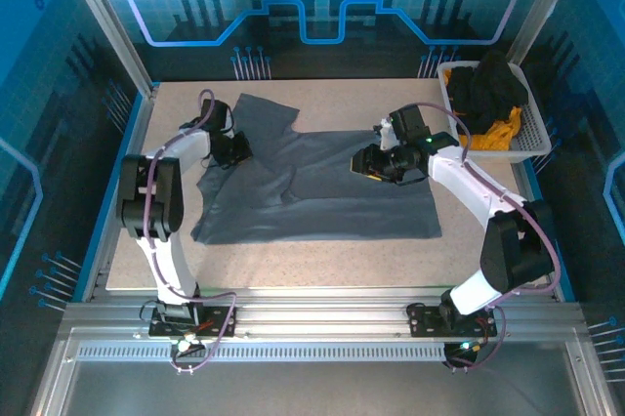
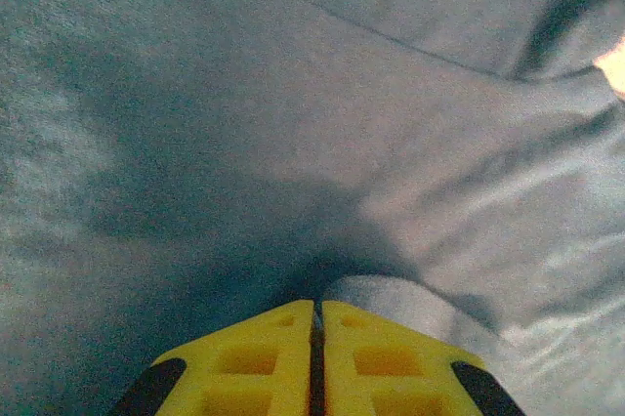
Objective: Fold and stack the t-shirts
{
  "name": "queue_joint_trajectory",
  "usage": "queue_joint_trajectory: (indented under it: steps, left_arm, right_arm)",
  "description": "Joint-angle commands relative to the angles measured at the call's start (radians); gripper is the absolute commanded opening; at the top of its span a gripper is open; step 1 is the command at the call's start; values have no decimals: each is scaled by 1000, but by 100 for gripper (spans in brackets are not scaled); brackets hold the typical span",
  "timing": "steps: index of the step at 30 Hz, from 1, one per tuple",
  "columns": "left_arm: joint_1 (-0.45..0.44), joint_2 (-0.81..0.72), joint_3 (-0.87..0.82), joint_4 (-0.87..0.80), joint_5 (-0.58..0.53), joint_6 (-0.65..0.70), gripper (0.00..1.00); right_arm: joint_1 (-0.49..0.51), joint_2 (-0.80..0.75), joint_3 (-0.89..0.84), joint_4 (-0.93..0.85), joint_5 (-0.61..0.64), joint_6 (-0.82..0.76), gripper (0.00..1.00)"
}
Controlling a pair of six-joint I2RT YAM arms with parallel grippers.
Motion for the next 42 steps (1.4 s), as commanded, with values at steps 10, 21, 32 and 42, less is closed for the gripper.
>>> queue_joint_trajectory:
  steps: [10, 21, 32, 42]
  left_arm:
    - [-41, -59, -48, 19, -218, 131, 50]
    - [-90, -225, -33, -373, -455, -272, 35]
    - [-182, -188, -265, -335, -178, -536, 32]
    - [-90, -214, -440, -337, -162, -547, 32]
  right_arm:
    - [10, 13, 37, -15, -21, -11, 47]
    - [-44, -34, -86, -126, 197, 61, 37]
    - [-45, 60, -166, -250, 353, 58, 29]
    - [84, 231, -173, -287, 357, 100, 34]
